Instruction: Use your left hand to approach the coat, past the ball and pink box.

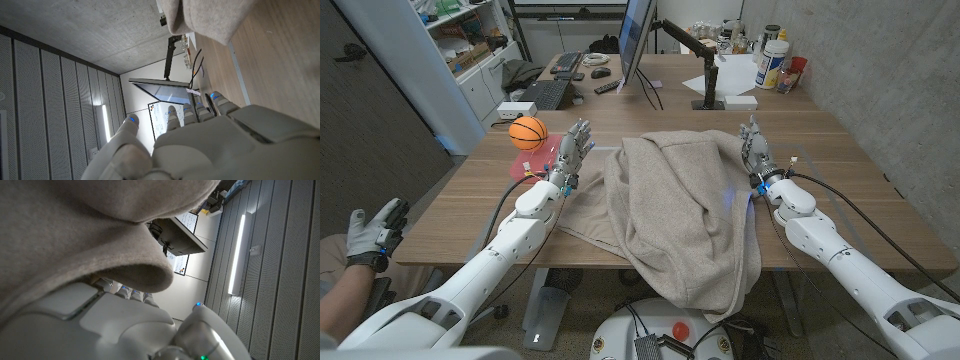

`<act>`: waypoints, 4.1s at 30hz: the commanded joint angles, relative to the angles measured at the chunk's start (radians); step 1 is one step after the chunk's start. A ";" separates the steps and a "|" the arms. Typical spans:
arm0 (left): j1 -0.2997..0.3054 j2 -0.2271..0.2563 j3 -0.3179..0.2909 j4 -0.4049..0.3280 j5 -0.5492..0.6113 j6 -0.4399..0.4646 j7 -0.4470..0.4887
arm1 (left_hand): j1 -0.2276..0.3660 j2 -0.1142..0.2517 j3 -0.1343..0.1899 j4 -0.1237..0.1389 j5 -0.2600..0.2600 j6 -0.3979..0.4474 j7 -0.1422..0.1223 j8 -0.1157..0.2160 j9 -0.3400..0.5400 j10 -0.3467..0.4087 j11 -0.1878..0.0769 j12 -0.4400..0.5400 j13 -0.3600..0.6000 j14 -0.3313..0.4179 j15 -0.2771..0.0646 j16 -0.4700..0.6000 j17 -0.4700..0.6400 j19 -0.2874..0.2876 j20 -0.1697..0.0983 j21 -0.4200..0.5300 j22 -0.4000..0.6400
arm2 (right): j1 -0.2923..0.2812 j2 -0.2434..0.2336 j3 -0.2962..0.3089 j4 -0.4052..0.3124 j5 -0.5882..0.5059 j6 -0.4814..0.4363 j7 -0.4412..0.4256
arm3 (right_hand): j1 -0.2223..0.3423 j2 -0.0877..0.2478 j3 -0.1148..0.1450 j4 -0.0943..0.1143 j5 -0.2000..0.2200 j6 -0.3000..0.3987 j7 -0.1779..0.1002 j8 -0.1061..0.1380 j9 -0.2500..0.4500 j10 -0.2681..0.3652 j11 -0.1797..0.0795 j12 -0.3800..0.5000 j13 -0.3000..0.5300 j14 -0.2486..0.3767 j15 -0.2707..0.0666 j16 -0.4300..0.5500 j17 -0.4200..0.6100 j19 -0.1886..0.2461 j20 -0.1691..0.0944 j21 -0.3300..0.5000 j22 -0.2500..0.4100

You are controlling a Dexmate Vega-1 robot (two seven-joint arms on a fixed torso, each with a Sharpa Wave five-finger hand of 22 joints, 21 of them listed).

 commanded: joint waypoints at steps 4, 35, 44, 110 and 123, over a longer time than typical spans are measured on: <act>-0.011 -0.006 0.003 0.002 0.005 -0.004 0.002 | 0.010 0.001 0.007 0.000 0.006 0.000 -0.010 0.005 0.005 -0.011 -0.001 0.008 0.004 -0.010 -0.002 0.007 0.003 0.003 0.007 0.006 0.001 | -0.007 -0.011 0.004 -0.011 -0.004 -0.013 -0.012 | -0.006 0.011 -0.003 0.005 0.007 -0.004 0.001 0.007 0.002 -0.015 0.004 0.004 0.002 -0.023 0.001 0.005 0.002 0.003 0.009 0.006 0.004; 0.002 0.061 0.020 -0.105 0.100 0.068 0.096 | 0.012 0.003 0.005 -0.006 0.006 0.006 -0.014 0.007 0.004 -0.017 -0.002 0.007 0.003 -0.023 -0.020 0.003 0.002 0.003 -0.016 0.007 0.001 | 0.003 -0.001 -0.004 0.006 -0.016 0.008 -0.003 | 0.001 0.015 -0.011 -0.002 0.007 0.019 -0.003 0.013 0.000 -0.001 0.004 0.005 -0.001 -0.017 0.001 0.005 -0.013 0.004 0.007 0.005 0.004; 0.002 0.114 0.042 -0.203 0.185 0.174 0.175 | 0.014 0.000 0.004 -0.009 0.006 0.011 -0.012 0.008 0.004 -0.011 -0.002 0.010 0.003 -0.022 -0.022 0.004 0.001 0.004 -0.020 0.007 0.000 | 0.006 0.000 -0.007 0.010 -0.023 0.015 -0.003 | 0.001 0.014 -0.014 -0.003 0.007 0.022 -0.003 0.013 0.000 -0.001 0.005 0.005 -0.001 -0.017 0.002 0.005 -0.016 0.001 0.006 0.004 0.004; -0.008 0.176 0.094 -0.364 0.563 0.167 0.278 | 0.019 -0.061 -0.033 -0.053 0.025 0.032 -0.037 0.007 0.004 0.086 -0.019 0.035 0.003 0.077 -0.057 0.019 0.000 0.183 -0.034 0.030 -0.005 | 0.010 0.000 -0.008 0.009 -0.026 -0.013 -0.027 | 0.006 0.022 -0.026 -0.007 0.008 0.035 -0.002 0.010 -0.001 0.002 0.007 0.000 -0.002 -0.019 0.003 0.002 -0.036 -0.002 0.011 0.002 0.004; 0.013 0.235 0.090 -0.474 0.646 0.240 0.280 | 0.016 -0.067 -0.040 -0.056 0.031 0.038 -0.038 0.008 0.004 0.130 -0.026 0.047 0.004 0.110 -0.070 0.024 0.000 0.196 -0.004 0.023 -0.005 | 0.014 -0.001 -0.010 0.014 -0.029 -0.012 -0.023 | 0.006 0.023 -0.030 -0.008 0.008 0.036 -0.004 0.009 -0.001 -0.001 0.000 -0.003 -0.003 -0.028 0.005 0.000 -0.042 -0.015 0.026 -0.002 0.004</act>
